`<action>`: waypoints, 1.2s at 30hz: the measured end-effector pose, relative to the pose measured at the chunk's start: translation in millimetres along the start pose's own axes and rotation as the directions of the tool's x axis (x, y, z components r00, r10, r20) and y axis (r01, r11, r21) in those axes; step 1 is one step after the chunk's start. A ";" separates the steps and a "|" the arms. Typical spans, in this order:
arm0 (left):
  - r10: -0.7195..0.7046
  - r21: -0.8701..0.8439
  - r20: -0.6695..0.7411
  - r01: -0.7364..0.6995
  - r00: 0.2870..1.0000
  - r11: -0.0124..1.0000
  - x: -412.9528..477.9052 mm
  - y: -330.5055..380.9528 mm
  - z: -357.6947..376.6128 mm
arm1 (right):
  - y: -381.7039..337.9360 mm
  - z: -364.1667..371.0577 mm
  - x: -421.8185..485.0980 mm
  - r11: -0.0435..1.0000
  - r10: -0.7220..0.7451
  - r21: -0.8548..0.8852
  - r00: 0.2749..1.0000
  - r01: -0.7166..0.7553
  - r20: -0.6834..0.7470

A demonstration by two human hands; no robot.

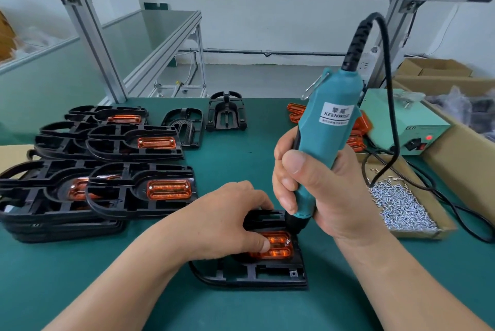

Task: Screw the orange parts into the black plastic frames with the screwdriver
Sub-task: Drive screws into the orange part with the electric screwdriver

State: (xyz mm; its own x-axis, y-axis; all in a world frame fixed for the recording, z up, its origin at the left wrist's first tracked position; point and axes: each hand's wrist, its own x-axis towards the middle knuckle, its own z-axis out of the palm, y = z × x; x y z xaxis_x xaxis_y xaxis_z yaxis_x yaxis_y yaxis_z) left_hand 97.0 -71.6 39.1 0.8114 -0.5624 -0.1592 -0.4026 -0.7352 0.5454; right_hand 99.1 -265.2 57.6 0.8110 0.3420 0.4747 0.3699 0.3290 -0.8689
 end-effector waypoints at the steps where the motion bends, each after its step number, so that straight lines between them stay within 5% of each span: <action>1: 0.001 -0.013 0.004 -0.001 1.000 1.000 0.5 0.0 0.0 | 0.2 0.6 0.7 1.000 0.007 -0.005 1.000 -0.007 0.009; 8: -0.004 -0.047 -0.008 0.004 1.000 0.999 0.3 0.6 -0.1 | 0.5 9.0 5.9 0.994 0.033 -0.105 0.998 -0.026 0.061; 24: -0.023 -0.087 0.008 0.023 1.000 0.996 1.9 2.8 0.4 | 4.7 4.1 -0.2 0.996 0.079 0.044 0.994 -0.082 0.069; 36: -0.006 -0.017 -0.001 0.006 1.000 1.000 1.9 -3.1 1.8 | -5.9 5.5 5.0 0.996 -0.076 0.054 0.997 0.077 -0.017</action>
State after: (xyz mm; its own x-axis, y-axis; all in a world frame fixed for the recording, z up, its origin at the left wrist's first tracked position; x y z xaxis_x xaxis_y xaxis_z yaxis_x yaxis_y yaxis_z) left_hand 99.0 -71.0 35.5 0.8140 -0.5578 -0.1617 -0.3907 -0.7320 0.5582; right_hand 98.5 -260.6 66.0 0.7880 0.3010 0.5370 0.4060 0.4017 -0.8209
